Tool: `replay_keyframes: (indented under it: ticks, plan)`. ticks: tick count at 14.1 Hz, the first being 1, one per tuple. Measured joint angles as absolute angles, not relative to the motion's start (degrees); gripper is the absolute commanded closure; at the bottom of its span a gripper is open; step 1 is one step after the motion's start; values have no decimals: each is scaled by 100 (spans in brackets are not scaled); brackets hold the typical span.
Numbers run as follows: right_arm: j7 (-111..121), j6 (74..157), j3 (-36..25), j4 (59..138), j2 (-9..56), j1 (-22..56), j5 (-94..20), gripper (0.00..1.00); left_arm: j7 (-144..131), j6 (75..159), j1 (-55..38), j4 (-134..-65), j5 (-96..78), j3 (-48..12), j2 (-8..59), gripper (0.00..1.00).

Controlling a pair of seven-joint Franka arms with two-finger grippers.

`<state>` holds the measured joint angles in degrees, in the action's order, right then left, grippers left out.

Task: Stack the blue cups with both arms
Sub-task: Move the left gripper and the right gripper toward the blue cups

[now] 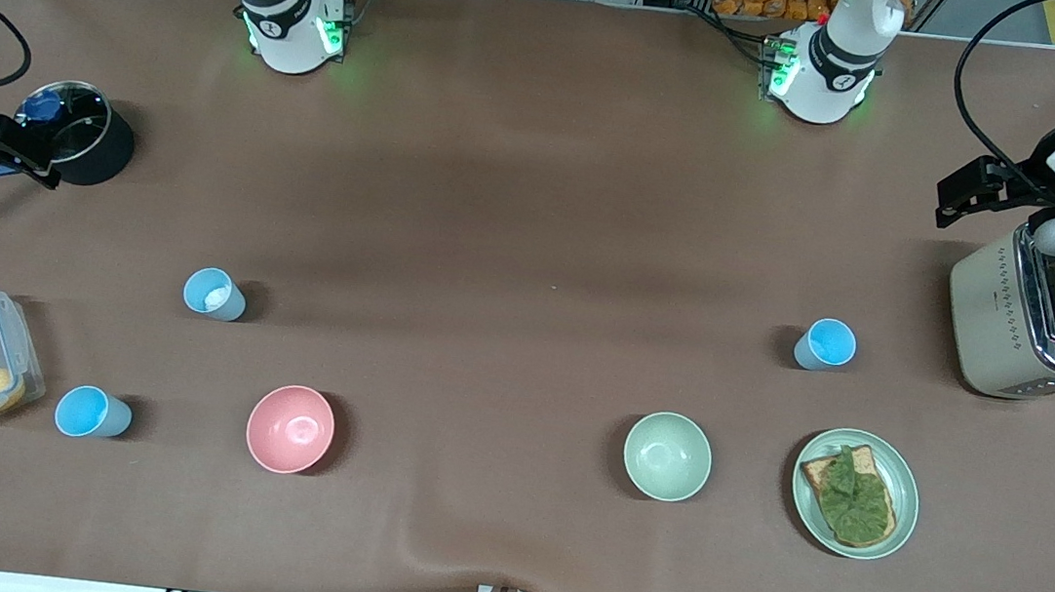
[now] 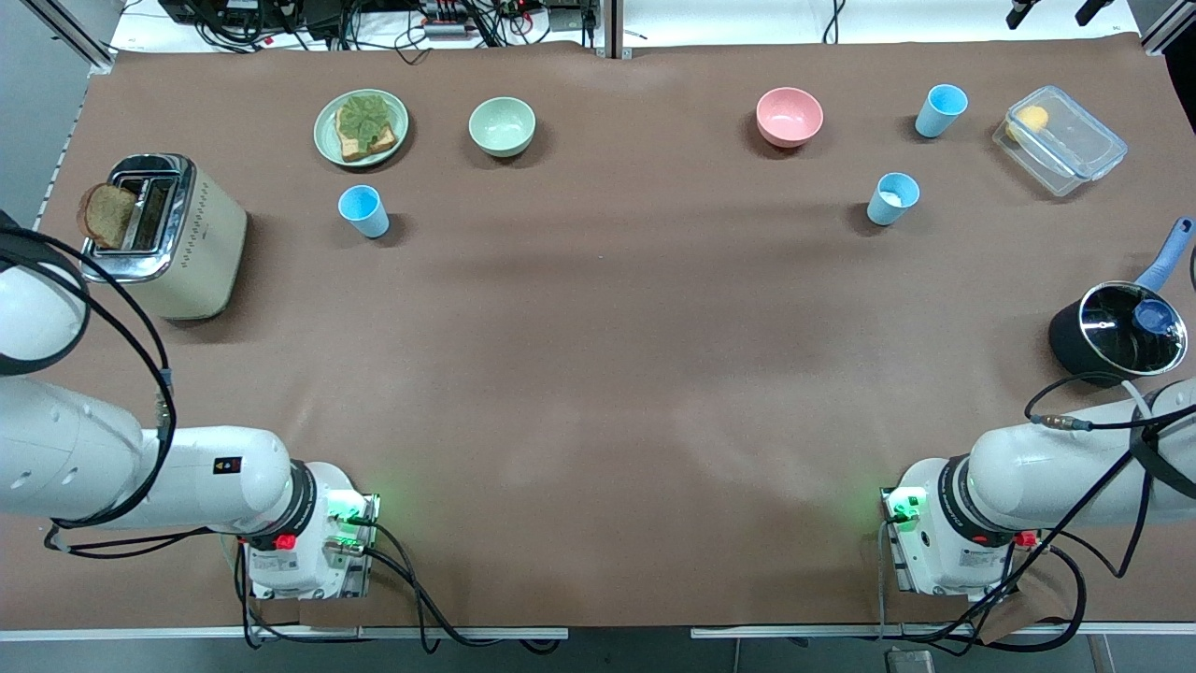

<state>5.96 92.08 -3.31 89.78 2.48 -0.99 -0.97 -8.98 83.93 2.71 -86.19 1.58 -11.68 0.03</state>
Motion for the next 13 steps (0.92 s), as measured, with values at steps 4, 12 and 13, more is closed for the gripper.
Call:
replay_keyframes:
  ticks: [4,12,13]
  plan:
    - [595,9210,-340,8978,248,-99,-97,0,-898,8409,276,-8615,158,-1170,3,0]
    - [595,9210,-340,8985,248,-99,-97,0,-966,8427,329,-8919,159,-1168,184,0]
    - [595,9210,-339,8987,248,-99,-97,0,-1007,8519,341,-9049,162,-1167,240,0]
